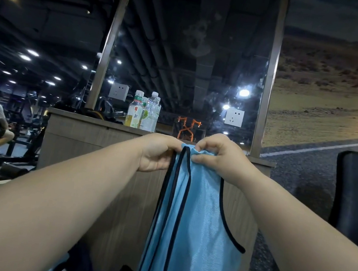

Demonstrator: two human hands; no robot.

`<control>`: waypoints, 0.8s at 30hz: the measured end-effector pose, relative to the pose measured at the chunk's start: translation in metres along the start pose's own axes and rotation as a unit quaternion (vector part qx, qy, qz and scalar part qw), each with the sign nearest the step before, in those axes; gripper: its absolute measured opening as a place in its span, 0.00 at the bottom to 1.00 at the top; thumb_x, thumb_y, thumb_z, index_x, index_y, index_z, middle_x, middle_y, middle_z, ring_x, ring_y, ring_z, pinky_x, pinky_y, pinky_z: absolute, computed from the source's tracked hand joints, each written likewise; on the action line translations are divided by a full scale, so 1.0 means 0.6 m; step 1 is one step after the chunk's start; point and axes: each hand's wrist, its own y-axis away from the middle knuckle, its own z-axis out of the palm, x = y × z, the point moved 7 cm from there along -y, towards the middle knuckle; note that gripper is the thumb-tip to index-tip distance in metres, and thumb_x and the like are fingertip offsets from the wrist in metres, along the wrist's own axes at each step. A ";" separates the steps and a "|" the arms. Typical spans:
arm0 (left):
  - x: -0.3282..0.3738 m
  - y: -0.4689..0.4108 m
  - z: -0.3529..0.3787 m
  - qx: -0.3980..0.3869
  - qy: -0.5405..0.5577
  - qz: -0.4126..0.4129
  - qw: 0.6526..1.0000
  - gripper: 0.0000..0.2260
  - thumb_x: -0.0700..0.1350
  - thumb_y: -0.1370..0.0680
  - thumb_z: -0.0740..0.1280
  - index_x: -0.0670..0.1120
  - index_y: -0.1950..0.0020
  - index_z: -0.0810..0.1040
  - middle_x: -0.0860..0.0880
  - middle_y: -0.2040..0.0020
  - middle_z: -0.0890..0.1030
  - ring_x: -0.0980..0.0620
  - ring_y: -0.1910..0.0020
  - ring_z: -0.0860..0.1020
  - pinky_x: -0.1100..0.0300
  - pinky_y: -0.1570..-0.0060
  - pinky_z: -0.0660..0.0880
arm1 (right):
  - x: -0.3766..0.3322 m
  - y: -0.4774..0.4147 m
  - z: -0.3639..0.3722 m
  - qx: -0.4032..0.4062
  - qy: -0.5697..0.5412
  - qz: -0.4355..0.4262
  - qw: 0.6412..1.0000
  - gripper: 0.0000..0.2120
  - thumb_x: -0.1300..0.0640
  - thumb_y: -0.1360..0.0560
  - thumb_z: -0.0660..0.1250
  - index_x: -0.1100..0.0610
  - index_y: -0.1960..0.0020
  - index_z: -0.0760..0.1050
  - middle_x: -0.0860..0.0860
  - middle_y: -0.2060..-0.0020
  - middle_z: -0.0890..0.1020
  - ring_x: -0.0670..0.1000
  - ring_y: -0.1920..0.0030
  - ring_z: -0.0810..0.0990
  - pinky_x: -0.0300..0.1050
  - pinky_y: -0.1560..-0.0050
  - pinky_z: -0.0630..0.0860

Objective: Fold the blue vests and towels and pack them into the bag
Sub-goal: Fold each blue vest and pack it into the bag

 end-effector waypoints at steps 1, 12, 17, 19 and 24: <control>0.002 0.001 0.001 0.008 -0.028 0.008 1.000 0.10 0.33 0.21 0.60 0.41 0.55 0.80 0.47 0.64 0.82 0.55 0.65 0.81 0.66 0.64 0.79 | 0.001 -0.001 0.002 -0.009 -0.012 0.001 1.000 0.08 0.55 0.29 0.76 0.46 0.61 0.78 0.42 0.54 0.75 0.37 0.53 0.74 0.33 0.50 0.69; -0.015 -0.012 -0.006 0.042 -0.038 0.034 0.998 0.04 0.41 0.22 0.68 0.46 0.47 0.78 0.51 0.60 0.82 0.57 0.64 0.81 0.65 0.61 0.80 | 0.028 -0.004 0.014 -0.019 -0.007 0.072 0.997 0.08 0.50 0.24 0.70 0.53 0.56 0.74 0.44 0.62 0.76 0.44 0.61 0.72 0.40 0.60 0.69; -0.022 -0.007 0.009 0.005 -0.045 0.058 0.997 0.07 0.51 0.20 0.66 0.48 0.50 0.78 0.51 0.55 0.83 0.56 0.56 0.81 0.59 0.56 0.79 | 0.030 -0.003 0.008 0.006 -0.011 0.080 0.997 0.07 0.52 0.25 0.71 0.53 0.55 0.74 0.44 0.63 0.76 0.44 0.63 0.72 0.41 0.63 0.68; -0.028 -0.006 0.018 -0.019 -0.073 0.070 0.995 0.13 0.49 0.24 0.71 0.47 0.42 0.76 0.50 0.49 0.84 0.53 0.49 0.82 0.56 0.53 0.78 | 0.030 -0.003 0.006 0.019 -0.021 0.084 0.996 0.07 0.53 0.26 0.72 0.53 0.56 0.75 0.45 0.65 0.76 0.44 0.67 0.70 0.40 0.66 0.68; -0.054 -0.015 0.026 -0.009 -0.144 0.070 0.987 0.36 0.41 0.38 0.79 0.46 0.32 0.70 0.43 0.41 0.81 0.45 0.44 0.82 0.49 0.47 0.80 | 0.030 -0.006 -0.005 0.055 -0.035 0.089 0.994 0.09 0.53 0.27 0.73 0.51 0.61 0.74 0.48 0.61 0.79 0.47 0.64 0.75 0.44 0.62 0.73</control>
